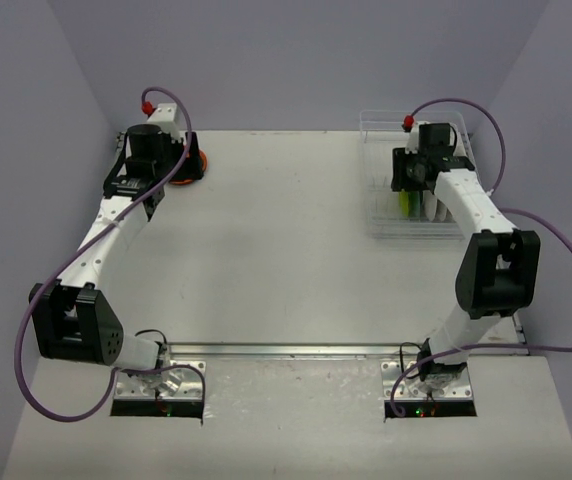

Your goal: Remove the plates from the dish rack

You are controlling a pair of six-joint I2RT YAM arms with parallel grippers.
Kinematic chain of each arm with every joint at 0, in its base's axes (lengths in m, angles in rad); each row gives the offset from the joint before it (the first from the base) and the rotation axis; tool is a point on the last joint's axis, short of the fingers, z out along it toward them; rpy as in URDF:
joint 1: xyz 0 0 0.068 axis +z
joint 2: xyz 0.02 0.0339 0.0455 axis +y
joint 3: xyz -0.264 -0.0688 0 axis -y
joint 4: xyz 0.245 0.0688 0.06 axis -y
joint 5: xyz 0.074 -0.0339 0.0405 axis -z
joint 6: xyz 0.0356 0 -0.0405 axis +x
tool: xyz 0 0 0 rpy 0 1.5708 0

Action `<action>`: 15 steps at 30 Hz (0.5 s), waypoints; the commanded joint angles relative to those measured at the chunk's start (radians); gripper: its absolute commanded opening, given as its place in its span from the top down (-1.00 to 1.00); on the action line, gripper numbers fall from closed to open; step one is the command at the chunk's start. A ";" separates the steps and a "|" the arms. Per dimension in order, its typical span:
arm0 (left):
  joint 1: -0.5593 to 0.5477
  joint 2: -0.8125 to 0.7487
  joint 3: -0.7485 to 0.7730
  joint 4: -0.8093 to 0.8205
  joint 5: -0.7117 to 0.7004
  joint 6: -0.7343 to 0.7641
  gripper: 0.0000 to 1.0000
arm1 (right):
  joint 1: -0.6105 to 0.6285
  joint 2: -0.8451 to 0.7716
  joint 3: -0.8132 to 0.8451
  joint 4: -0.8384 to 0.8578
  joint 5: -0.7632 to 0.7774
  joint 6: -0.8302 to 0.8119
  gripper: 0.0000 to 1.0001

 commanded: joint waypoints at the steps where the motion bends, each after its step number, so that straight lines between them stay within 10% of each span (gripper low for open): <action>1: -0.014 -0.031 0.013 0.020 0.001 -0.013 -0.34 | -0.001 0.022 0.051 0.055 -0.007 -0.038 0.09; 15: -0.028 -0.028 0.011 0.019 -0.005 -0.017 -0.34 | -0.002 0.047 0.074 0.083 -0.040 -0.094 0.64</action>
